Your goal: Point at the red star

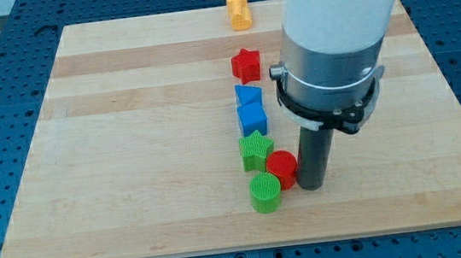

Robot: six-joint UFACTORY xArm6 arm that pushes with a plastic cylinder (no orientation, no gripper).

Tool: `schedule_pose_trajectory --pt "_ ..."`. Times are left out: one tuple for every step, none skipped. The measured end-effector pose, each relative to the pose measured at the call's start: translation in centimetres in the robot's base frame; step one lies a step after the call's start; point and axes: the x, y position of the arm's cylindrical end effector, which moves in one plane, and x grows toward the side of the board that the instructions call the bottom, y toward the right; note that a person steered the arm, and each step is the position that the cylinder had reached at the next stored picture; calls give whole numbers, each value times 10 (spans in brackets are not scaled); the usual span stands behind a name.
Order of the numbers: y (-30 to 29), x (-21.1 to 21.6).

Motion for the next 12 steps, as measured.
schedule_pose_trajectory --pt "10 0" --pt "58 -51" --pt "69 -94" --pt "69 -100" --pt "69 -101" --pt "69 -102" --pt "68 -102" --pt "68 -109" --pt "69 -135" --pt "66 -144" --pt "59 -166" --pt "29 -173"
